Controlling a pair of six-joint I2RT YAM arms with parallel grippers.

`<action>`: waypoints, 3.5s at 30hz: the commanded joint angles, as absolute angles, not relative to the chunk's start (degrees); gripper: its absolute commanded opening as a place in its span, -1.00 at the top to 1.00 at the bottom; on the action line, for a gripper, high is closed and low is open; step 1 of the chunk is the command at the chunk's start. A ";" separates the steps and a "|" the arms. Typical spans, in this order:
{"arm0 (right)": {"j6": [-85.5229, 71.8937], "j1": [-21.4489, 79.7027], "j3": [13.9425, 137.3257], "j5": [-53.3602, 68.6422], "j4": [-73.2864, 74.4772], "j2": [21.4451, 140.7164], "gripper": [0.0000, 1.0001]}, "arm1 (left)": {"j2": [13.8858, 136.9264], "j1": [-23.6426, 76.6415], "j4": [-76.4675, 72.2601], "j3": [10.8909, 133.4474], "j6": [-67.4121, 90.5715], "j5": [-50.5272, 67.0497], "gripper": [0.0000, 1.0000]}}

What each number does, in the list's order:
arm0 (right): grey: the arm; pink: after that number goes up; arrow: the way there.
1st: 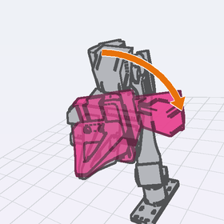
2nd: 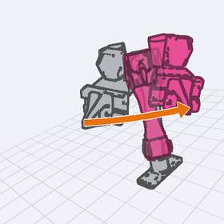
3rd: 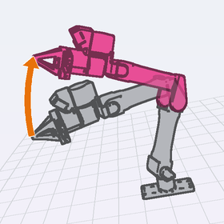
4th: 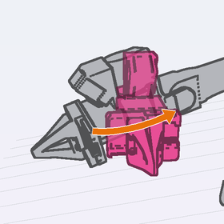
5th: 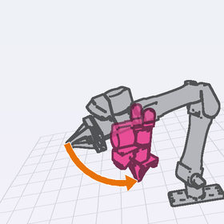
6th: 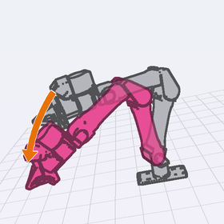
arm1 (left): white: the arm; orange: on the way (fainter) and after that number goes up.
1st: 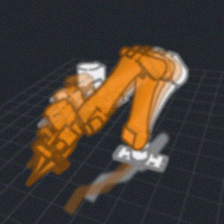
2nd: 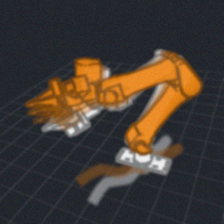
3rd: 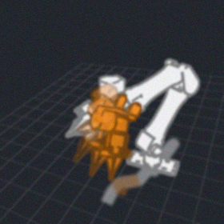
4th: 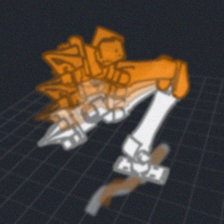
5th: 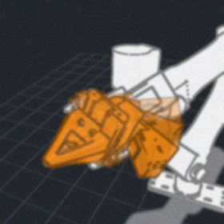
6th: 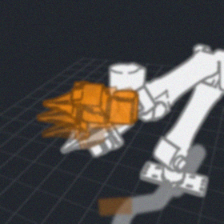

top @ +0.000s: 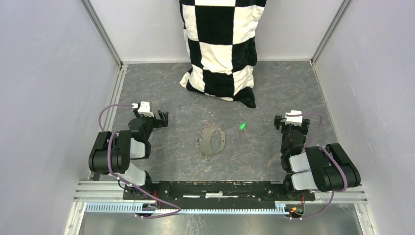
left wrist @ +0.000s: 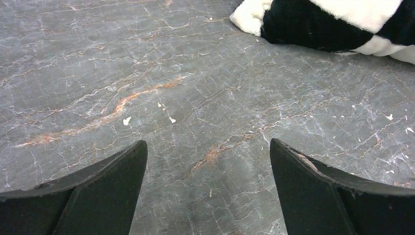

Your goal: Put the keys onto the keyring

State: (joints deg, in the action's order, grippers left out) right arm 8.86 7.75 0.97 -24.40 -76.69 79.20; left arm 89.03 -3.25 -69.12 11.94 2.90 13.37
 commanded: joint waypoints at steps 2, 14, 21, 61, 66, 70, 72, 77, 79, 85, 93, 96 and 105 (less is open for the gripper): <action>9.23 7.47 -4.75 -23.99 -80.21 78.58 -0.96 | 88.35 -3.08 -71.52 12.24 0.35 12.10 -1.00; 9.23 7.53 -4.66 -23.97 -80.22 78.59 -0.96 | 88.23 -3.08 -71.62 12.21 0.35 12.36 -1.00; 7.73 8.38 -3.02 -31.09 -73.13 74.09 -0.96 | 76.87 -3.91 -45.73 20.66 -1.47 16.14 -1.00; 49.26 31.30 63.02 39.18 2.11 103.52 -0.38 | 82.24 -1.93 24.50 57.67 -24.50 40.46 -1.00; 51.74 32.08 65.01 39.02 3.76 106.25 -0.18 | 81.93 -1.93 24.44 58.52 -23.69 39.65 -1.00; 52.25 32.10 65.58 40.02 3.89 107.67 0.02 | 81.55 -1.97 24.43 58.80 -23.38 39.65 -1.00; 52.46 32.15 65.83 40.34 4.47 108.26 0.05 | 81.26 -1.93 24.45 58.80 -23.36 39.25 -1.00; 52.69 32.13 65.68 40.61 4.68 108.77 0.05 | 80.49 -1.93 24.44 58.71 -23.41 38.23 -1.00; 52.60 32.21 65.82 40.68 4.67 109.19 0.06 | 80.38 -1.89 24.44 58.78 -23.45 38.06 -1.00; 51.43 32.19 66.51 40.56 3.64 110.45 0.09 | 80.22 -1.94 24.48 59.04 -22.81 37.38 -1.00; 51.20 32.21 66.13 39.74 2.95 111.25 0.22 | 79.74 -1.91 24.48 59.06 -22.77 36.73 -1.00; 50.90 32.25 65.92 40.15 2.56 111.14 0.27 | 79.58 -1.89 24.44 59.06 -22.70 36.56 -1.00; 49.83 32.55 65.42 40.80 1.86 111.53 0.28 | 79.08 -1.93 25.76 59.15 -23.61 35.36 -1.00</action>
State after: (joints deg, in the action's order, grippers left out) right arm 50.22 32.16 64.40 39.03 3.53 110.69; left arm 81.08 -1.91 24.51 56.75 -22.26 36.07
